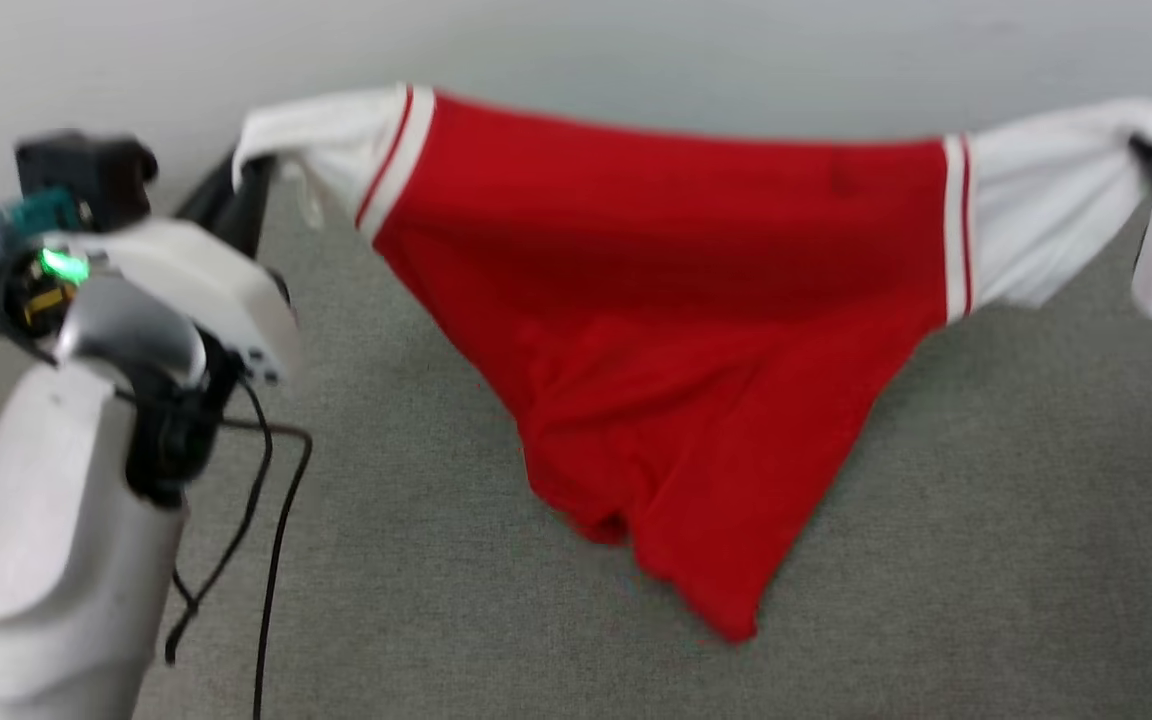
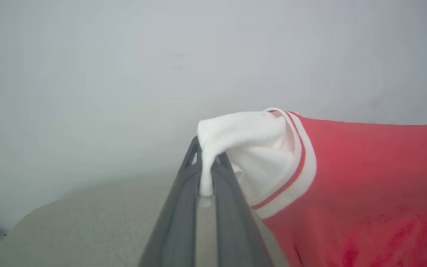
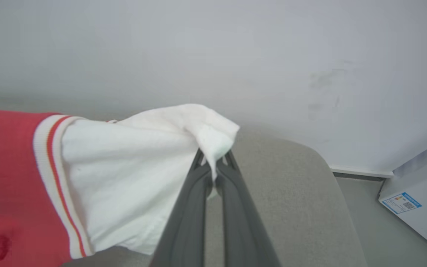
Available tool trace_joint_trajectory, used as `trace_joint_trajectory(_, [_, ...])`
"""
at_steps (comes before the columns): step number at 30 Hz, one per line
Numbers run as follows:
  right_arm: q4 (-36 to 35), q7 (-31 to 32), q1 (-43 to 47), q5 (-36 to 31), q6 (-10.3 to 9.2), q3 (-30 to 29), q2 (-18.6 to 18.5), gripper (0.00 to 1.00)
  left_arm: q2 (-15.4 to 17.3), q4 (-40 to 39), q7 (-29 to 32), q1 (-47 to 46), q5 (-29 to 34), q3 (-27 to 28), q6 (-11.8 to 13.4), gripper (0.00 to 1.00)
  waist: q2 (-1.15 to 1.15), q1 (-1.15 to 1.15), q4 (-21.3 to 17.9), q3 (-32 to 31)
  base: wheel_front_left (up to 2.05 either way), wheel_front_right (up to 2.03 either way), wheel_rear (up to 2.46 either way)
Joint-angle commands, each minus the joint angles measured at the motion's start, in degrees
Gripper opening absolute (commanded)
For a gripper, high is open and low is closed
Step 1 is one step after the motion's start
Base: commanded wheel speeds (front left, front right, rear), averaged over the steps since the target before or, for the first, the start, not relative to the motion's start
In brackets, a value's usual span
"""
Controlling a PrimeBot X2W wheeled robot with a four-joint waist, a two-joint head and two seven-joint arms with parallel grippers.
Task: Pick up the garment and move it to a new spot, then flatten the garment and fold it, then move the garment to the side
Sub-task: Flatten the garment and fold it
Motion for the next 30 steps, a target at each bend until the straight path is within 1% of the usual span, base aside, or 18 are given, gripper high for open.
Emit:
trace_joint_trajectory(1, [-0.2, -0.4, -1.5, -0.8, -0.05, -0.3, -0.1, 0.00, -0.2, 0.9, -0.5, -1.6, -0.1, 0.3, -0.3, 0.00, 0.00, 0.00, 0.1, 1.0, 0.00, 0.00, 0.00])
trace_joint_trajectory(4, [-0.4, -2.6, -7.1, -3.1, -0.05, -1.1, 0.1, 0.00, -1.1, 5.5, -2.9, -9.6, -0.1, 0.9, -1.3, 0.00, 0.00, 0.00, 0.3, 3.2, 0.00, 0.00, 0.00])
trace_joint_trajectory(8, [0.3, -6.3, -14.7, -5.7, -0.05, -0.4, 0.1, 0.00, -1.5, 12.1, -5.8, -19.4, 1.0, 0.9, -2.3, 0.00, 0.00, 0.00, 0.3, 6.5, 0.00, 0.00, 0.00])
trace_joint_trajectory(16, [3.8, -13.9, -30.6, -8.2, -0.05, 1.3, 0.9, 0.00, -0.2, 23.7, -11.7, -37.5, 4.4, 0.6, -3.7, 0.00, 0.00, 0.00, -0.3, 13.4, 0.00, 0.00, 0.00])
trace_joint_trajectory(18, [5.3, -15.7, -34.2, -8.9, -0.05, 1.7, 1.3, 0.00, 0.3, 26.0, -13.2, -40.8, 5.7, 0.1, -3.8, 0.00, 0.00, 0.00, -0.6, 15.0, 0.00, 0.00, 0.00])
trace_joint_trajectory(21, [6.9, -17.6, -39.3, -9.6, -0.05, 2.1, 1.5, 0.00, -0.1, 28.4, -15.5, -46.2, 7.1, -0.9, -4.3, 0.00, 0.00, 0.00, -0.3, 17.7, 0.00, 0.00, 0.00])
trace_joint_trajectory(26, [11.2, -20.7, -44.9, -9.8, -0.05, 3.5, 3.8, 0.00, -0.6, 34.7, -18.6, -51.3, 7.6, -1.8, -5.2, 0.00, 0.00, 0.00, -1.0, 21.1, 0.00, 0.00, 0.00])
trace_joint_trajectory(30, [15.9, -23.3, -47.1, -9.5, -0.05, 5.2, 6.3, 0.00, -1.4, 40.6, -21.4, -53.4, 7.1, -2.1, -6.1, 0.00, 0.00, 0.00, -1.6, 23.3, 0.00, 0.00, 0.00])
